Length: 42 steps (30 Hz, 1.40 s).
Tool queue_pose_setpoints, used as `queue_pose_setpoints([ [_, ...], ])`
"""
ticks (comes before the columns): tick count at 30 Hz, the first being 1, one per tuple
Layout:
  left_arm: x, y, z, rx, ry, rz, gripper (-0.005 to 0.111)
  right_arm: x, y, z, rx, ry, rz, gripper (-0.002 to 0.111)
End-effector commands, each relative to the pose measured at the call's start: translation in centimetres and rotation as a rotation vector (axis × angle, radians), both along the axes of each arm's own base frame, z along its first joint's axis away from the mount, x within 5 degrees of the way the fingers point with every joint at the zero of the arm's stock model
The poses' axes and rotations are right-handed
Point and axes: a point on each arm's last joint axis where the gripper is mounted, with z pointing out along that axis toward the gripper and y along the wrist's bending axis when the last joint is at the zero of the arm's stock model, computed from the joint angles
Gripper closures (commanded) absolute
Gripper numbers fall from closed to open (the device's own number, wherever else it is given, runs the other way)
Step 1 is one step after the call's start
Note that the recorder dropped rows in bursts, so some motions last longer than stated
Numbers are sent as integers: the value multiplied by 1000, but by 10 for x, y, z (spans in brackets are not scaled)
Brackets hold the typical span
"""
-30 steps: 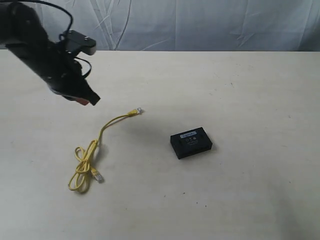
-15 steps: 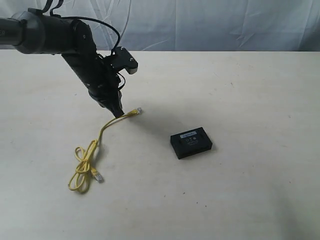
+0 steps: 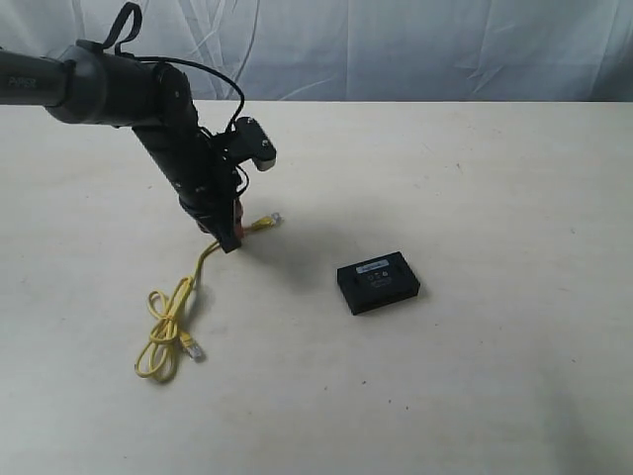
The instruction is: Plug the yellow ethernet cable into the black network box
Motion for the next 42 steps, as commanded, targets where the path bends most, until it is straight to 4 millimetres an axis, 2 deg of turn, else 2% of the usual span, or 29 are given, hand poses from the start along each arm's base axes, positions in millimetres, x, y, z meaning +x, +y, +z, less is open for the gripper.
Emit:
queue_pose_setpoints([
  [1, -2, -1, 1, 0, 22, -6, 102, 0, 0, 0, -1, -11, -2, 108],
  [2, -3, -1, 1, 0, 28, -8, 106, 0, 0, 0, -1, -11, -2, 108],
  [4, -5, -1, 1, 8, 51, -16, 106, 0, 0, 0, -1, -11, -2, 108],
  [9, -19, 2, 35, 6, 113, -18, 107, 0, 0, 0, -1, -11, -2, 108],
  [11, -31, 6, 56, -8, 155, 63, 107, 0, 0, 0, -1, -11, -2, 108],
  [13, -40, 9, 66, -45, 133, 102, 107, 0, 0, 0, -1, -11, -2, 108],
  [17, -64, 19, 69, -85, 84, 148, 107, 0, 0, 0, -1, -11, -2, 108],
  [22, -86, 32, 62, -47, 50, 146, 107, 0, 0, 0, -1, -11, -2, 108],
  [28, -96, 39, 43, -17, 59, 153, 107, 0, -1, 2, -19, -34, -4, 108],
  [31, -97, 40, 39, -21, 47, 159, 107, 3, 0, 16, -6, -190, -4, 108],
  [33, -97, 40, 38, -25, 33, 164, 107, 3, 0, 31, 11, -358, -5, 108],
  [38, -97, 40, 38, -29, 35, 168, 107, -4, -1, 60, 45, -683, -5, 108],
  [42, -97, 39, 38, -42, 37, 178, 107, -10, -1, 72, 63, -833, -6, 108],
])
